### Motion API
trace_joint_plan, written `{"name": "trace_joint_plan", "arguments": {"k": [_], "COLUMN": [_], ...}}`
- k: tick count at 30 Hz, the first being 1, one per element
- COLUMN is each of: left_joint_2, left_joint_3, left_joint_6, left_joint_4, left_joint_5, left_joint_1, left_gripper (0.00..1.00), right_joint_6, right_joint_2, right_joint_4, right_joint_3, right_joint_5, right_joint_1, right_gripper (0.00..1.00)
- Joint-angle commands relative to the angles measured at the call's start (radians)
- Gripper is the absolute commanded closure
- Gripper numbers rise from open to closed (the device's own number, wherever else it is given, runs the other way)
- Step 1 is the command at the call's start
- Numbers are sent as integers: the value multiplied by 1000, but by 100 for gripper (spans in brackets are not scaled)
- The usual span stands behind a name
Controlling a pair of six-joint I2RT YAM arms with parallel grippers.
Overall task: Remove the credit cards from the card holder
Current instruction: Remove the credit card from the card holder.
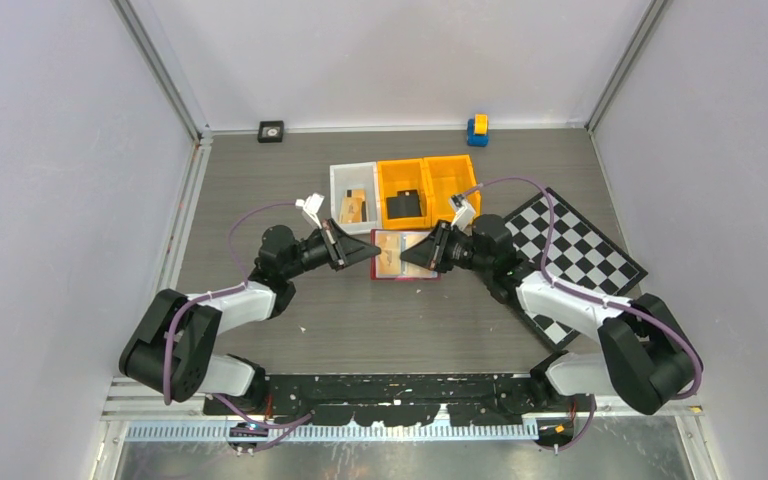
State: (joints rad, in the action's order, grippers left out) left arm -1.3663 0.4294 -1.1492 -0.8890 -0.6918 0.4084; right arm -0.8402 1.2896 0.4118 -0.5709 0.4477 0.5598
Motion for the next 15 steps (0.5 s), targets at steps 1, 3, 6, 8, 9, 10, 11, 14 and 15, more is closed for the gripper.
{"name": "trace_joint_plan", "arguments": {"k": [1,3,6,8,9,10,11,14,15], "left_joint_2": [23,17,8,1,-3,-8,-12,-23,-26], "left_joint_3": [21,20,20,20,20,20,20,20,20], "left_joint_6": [-58,-68,-83,-91,-94,-96,-98,-107,-111], "left_joint_4": [-163,-188,-213,-226,-230,-234,-237,-253,-260], "left_joint_5": [-38,-42,-49,-50,-53,-54,-55,-57,-58], "left_joint_1": [4,3,4,5,4,3,3,3,3], "left_gripper": [100,100,100,100,100,100,100,100,100], "right_joint_6": [-20,-27,-47,-66,-75,-87,-98,-131,-148], "right_joint_2": [15,18,23,27,30,31,32,39,44], "right_joint_4": [60,70,109,150,171,194,218,289,316], "right_joint_3": [-43,-43,-35,-27,-23,-18,-12,2,6], "right_joint_5": [39,46,69,92,103,117,127,154,164], "right_joint_1": [-2,-2,-2,-3,-3,-5,-5,-8,-10], "right_gripper": [85,84,81,79,78,78,78,77,77]}}
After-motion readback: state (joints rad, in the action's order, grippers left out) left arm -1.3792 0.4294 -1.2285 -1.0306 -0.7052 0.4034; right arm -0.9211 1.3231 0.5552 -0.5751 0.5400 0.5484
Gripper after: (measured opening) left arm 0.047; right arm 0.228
